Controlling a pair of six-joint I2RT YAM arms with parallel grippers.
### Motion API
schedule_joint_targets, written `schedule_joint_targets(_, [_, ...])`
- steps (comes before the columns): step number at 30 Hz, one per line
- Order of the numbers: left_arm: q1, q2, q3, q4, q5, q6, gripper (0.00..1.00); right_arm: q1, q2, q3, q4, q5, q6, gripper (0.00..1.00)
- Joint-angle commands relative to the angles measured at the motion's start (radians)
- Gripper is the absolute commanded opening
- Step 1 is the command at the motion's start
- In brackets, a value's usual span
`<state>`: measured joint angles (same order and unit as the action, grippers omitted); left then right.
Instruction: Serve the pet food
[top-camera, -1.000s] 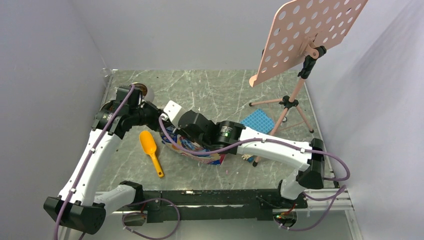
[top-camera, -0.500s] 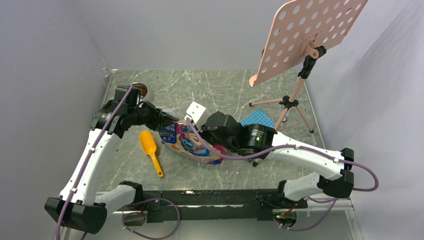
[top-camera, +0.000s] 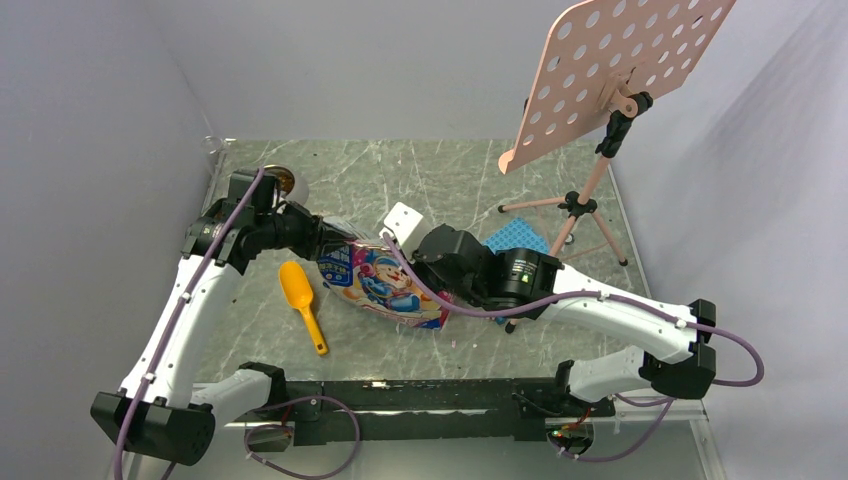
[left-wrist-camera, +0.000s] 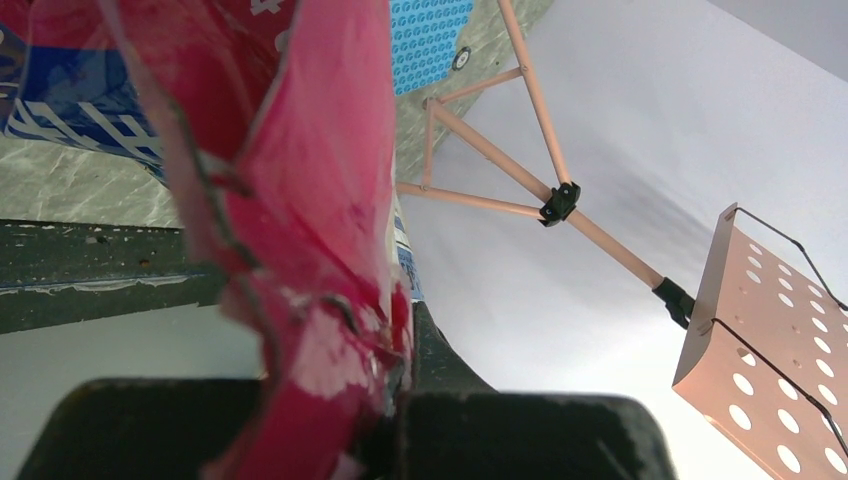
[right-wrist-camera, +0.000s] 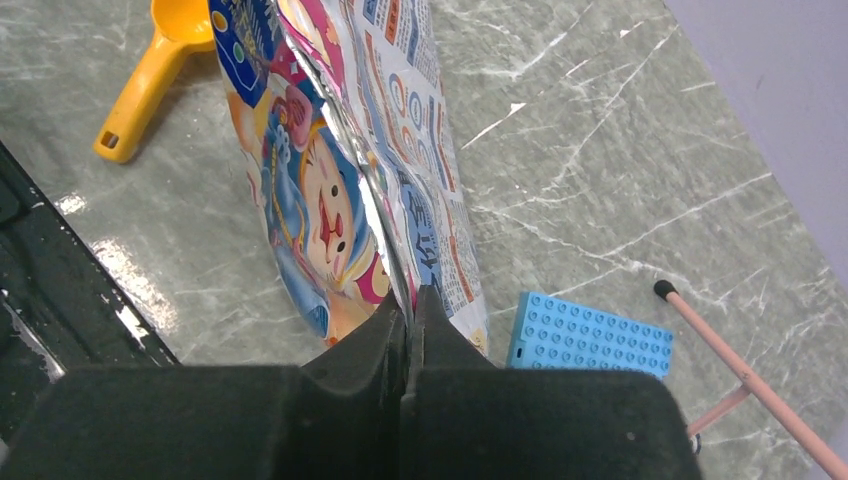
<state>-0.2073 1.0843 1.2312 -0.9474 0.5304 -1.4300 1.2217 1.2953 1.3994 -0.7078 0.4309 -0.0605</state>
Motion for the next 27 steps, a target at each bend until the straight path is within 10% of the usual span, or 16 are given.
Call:
schedule_joint_targets(1, [0.058, -0.016, 0.068, -0.014, -0.123, -0.205, 0.00, -0.025, -0.027, -0.016, -0.210, 0.162, 0.003, 0.00])
schedule_joint_targets(27, [0.148, 0.070, 0.170, -0.112, -0.272, -0.135, 0.01, -0.026, -0.241, -0.015, -0.164, 0.006, -0.017, 0.00])
